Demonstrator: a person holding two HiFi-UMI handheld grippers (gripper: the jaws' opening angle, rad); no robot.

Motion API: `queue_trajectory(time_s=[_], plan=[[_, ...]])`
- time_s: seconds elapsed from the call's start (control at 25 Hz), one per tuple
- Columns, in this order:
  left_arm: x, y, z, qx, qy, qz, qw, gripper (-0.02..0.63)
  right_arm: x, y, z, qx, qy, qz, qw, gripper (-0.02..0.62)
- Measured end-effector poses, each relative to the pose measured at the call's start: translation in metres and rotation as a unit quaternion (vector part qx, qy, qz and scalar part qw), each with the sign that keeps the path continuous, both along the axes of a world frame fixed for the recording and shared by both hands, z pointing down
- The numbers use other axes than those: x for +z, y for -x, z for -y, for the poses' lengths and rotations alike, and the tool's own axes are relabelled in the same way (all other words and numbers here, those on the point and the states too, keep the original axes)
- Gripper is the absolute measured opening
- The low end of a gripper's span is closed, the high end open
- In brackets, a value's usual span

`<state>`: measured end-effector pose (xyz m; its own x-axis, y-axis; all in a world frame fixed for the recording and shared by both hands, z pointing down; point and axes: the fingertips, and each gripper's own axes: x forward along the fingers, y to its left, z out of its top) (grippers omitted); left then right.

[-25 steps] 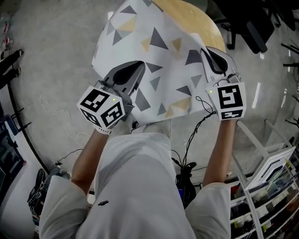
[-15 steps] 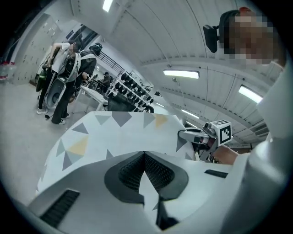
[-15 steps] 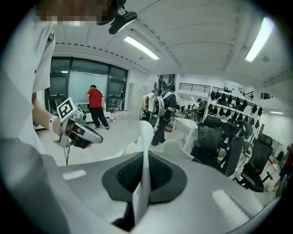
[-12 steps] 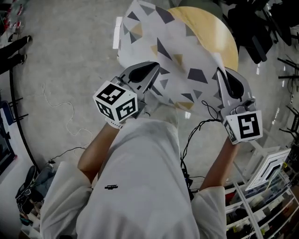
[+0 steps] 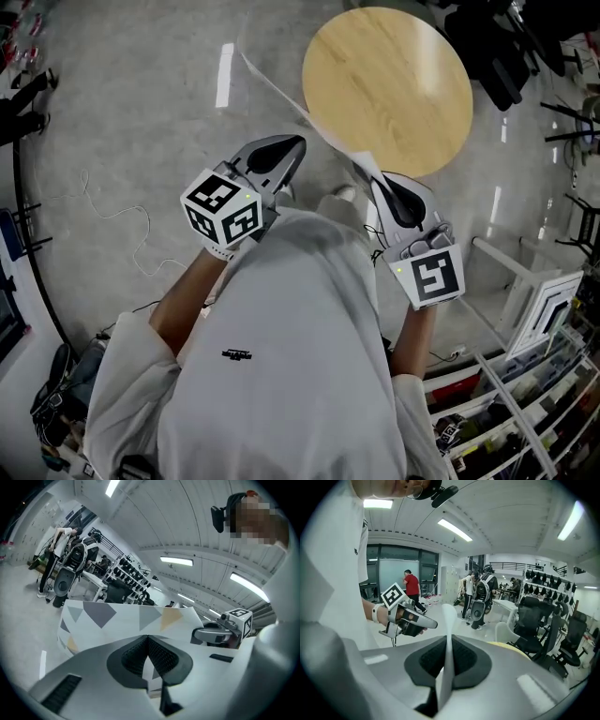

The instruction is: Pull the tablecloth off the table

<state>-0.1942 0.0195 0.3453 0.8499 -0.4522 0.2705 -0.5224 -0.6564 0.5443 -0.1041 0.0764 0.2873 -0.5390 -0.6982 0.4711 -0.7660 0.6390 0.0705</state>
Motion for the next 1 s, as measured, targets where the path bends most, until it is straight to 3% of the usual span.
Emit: queue_trajectory(time_s=[0.16,0.56,0.76,1.0], plan=[[-0.004,-0.001,-0.027,-0.012,-0.005,0.002,0.9999,0.006,-0.002,-0.013,-0.036,0.013,0.0,0.004,1.0,0.017],[-0.005,-0.043,-0.111,-0.032,0.013,0.014,0.9993,0.006,-0.007,-0.02,-0.122,-0.037,0.03,0.038,0.998,0.018],[-0.003,-0.05,-0.126,-0.05,0.015,0.023,0.9984,0.006,-0.002,-0.022,-0.145,-0.05,0.046,0.059,0.996,0.018],[-0.004,-0.059,-0.13,-0.073,0.006,0.034,0.9967,0.006,-0.003,-0.03,-0.149,-0.054,0.03,0.08,0.995,0.02]])
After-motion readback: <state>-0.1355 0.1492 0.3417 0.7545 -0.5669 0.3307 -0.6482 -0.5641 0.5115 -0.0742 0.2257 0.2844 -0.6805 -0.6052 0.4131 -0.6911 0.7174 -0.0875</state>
